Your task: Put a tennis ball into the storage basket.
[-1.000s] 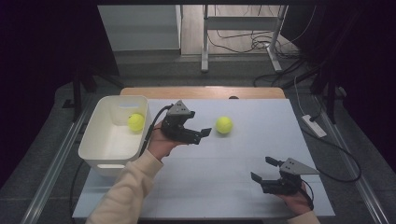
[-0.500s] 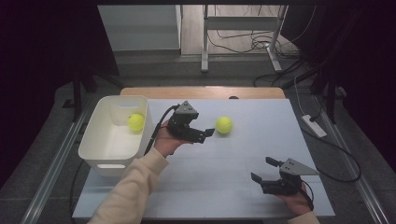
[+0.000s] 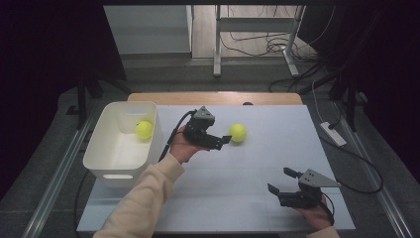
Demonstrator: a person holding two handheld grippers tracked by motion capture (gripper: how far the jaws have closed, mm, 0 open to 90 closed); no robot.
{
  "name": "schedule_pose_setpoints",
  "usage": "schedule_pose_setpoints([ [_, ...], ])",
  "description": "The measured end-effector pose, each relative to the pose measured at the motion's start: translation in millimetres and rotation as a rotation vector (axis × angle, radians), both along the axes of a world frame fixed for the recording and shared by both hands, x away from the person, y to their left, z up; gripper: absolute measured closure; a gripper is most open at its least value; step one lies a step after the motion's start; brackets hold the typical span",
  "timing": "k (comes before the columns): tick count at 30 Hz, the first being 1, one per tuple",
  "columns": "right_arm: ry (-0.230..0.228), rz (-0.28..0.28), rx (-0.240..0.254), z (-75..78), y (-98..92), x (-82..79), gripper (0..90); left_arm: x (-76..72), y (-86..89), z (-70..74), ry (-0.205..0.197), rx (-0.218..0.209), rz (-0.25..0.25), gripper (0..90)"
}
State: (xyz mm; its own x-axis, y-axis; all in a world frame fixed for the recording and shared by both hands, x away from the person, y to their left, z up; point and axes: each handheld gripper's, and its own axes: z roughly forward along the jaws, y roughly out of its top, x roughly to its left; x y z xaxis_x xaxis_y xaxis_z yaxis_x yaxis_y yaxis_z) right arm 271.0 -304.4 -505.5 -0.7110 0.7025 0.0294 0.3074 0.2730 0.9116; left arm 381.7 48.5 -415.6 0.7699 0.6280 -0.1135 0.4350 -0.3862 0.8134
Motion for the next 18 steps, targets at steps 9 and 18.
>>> schedule_pose_setpoints([
  [9,-0.002,0.006,0.000,0.0,1.4,2.2,13.3,6.9,-5.6,-6.3,0.016,0.008,0.002,13.2],
  [18,-0.003,0.010,-0.001,-0.2,2.9,3.3,13.3,13.6,-11.0,-15.0,0.034,0.031,0.008,13.1],
])
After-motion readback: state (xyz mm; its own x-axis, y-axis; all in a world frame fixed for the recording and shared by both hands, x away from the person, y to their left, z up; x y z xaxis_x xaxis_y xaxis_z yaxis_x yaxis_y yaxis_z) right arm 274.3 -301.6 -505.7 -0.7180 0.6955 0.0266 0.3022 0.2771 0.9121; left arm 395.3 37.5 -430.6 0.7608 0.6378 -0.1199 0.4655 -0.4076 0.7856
